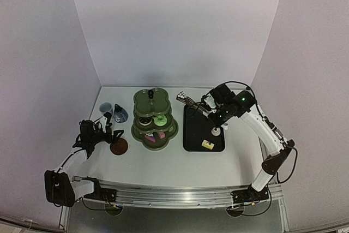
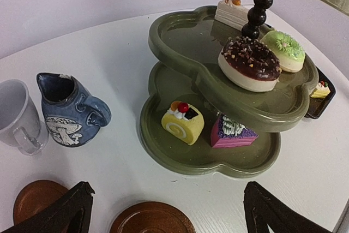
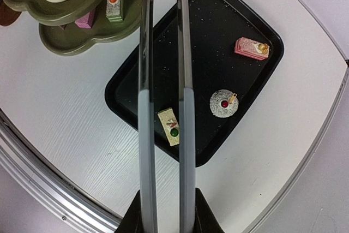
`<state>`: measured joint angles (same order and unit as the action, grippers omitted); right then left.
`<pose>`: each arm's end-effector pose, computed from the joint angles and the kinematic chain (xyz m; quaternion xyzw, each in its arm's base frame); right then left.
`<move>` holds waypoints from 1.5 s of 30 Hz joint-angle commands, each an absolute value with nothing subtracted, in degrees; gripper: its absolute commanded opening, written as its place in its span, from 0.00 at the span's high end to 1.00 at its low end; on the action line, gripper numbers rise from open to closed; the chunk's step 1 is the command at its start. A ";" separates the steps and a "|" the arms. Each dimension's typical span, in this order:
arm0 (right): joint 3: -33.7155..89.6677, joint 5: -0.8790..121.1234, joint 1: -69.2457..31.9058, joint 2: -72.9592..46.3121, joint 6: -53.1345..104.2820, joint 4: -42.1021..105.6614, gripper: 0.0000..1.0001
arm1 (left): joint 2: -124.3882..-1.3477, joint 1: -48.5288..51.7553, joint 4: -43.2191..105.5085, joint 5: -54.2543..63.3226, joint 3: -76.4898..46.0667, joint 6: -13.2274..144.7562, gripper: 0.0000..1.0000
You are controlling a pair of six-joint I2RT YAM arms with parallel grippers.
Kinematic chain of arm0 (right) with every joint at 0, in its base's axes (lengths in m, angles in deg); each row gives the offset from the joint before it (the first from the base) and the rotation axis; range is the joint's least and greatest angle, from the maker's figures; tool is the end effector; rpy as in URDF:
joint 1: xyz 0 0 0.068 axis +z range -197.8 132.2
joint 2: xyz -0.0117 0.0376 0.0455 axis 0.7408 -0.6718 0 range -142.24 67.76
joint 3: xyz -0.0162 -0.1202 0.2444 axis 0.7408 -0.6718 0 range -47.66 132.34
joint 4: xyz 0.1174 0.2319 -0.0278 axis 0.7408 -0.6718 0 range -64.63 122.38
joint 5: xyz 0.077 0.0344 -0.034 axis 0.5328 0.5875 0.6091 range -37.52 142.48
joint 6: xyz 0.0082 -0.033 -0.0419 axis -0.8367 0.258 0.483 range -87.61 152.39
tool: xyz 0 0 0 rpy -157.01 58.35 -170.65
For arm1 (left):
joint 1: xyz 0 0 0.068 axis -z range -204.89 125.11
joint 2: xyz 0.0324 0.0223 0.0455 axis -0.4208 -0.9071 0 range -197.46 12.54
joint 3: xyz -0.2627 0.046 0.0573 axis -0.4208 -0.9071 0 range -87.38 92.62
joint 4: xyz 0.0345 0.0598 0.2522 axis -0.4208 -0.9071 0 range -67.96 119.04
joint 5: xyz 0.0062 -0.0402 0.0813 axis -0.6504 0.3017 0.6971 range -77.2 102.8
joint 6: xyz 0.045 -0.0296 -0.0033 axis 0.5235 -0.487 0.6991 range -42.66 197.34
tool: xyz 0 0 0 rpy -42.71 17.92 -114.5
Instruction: Serve the afternoon tea
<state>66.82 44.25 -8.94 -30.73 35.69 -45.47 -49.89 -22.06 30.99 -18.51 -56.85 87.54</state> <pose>0.2597 0.2028 0.4035 -0.3317 0.9090 0.0077 0.2522 0.2269 -0.0298 0.2168 0.2287 0.8130 -0.2022 0.4958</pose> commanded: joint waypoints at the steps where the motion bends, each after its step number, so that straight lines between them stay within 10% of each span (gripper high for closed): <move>1: 65.07 50.16 -9.01 -23.46 36.90 -54.83 1.00 | -50.68 -22.26 31.53 -20.41 -54.18 89.72 0.04; 21: 65.24 61.85 12.09 -25.94 28.61 -60.97 1.00 | -48.80 -22.27 30.45 -20.33 -54.45 88.27 0.04; 45: 89.45 38.94 17.52 -53.18 26.90 -44.43 1.00 | -44.57 -22.26 33.39 -20.07 -59.05 86.71 0.04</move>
<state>86.95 44.75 17.70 -52.20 28.83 -46.20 -45.49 -22.06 30.65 -19.49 -58.70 87.70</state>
